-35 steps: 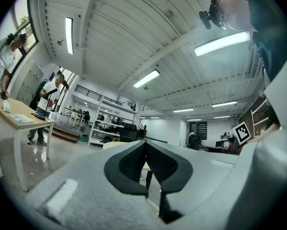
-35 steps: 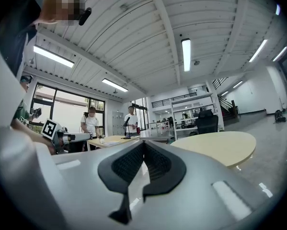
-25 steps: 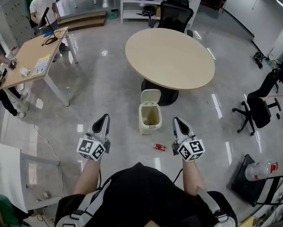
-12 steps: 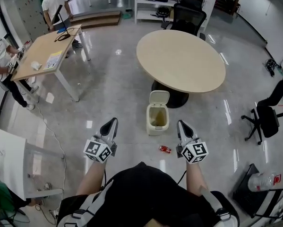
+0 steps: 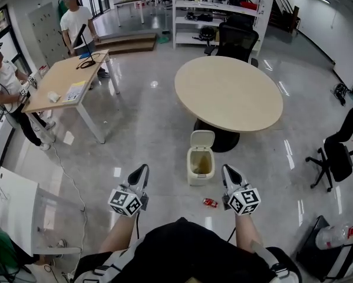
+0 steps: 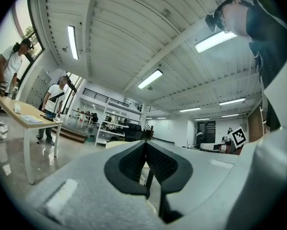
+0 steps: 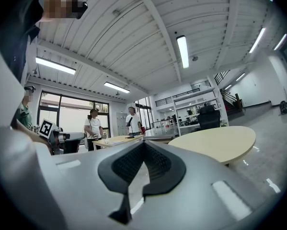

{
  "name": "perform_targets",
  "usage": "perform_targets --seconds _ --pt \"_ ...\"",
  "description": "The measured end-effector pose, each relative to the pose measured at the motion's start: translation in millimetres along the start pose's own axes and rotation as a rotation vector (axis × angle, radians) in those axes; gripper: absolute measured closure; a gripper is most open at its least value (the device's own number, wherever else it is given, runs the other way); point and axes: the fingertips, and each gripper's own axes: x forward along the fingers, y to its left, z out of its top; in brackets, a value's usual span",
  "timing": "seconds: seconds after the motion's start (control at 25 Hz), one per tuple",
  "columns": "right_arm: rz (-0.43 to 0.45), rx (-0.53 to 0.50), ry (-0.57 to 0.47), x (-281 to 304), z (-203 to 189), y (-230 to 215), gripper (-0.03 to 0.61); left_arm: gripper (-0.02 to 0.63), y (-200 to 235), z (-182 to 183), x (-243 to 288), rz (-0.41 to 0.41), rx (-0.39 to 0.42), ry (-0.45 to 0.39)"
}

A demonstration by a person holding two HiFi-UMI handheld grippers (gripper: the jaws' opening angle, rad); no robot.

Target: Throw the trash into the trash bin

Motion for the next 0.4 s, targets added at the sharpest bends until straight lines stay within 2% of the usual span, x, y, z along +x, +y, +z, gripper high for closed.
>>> perform_targets --seconds 0.4 --pt "-0.009 0.001 -0.003 -13.5 1.6 3.7 0.574 0.614 -19.4 7.3 5.9 -0.045 0.016 0.004"
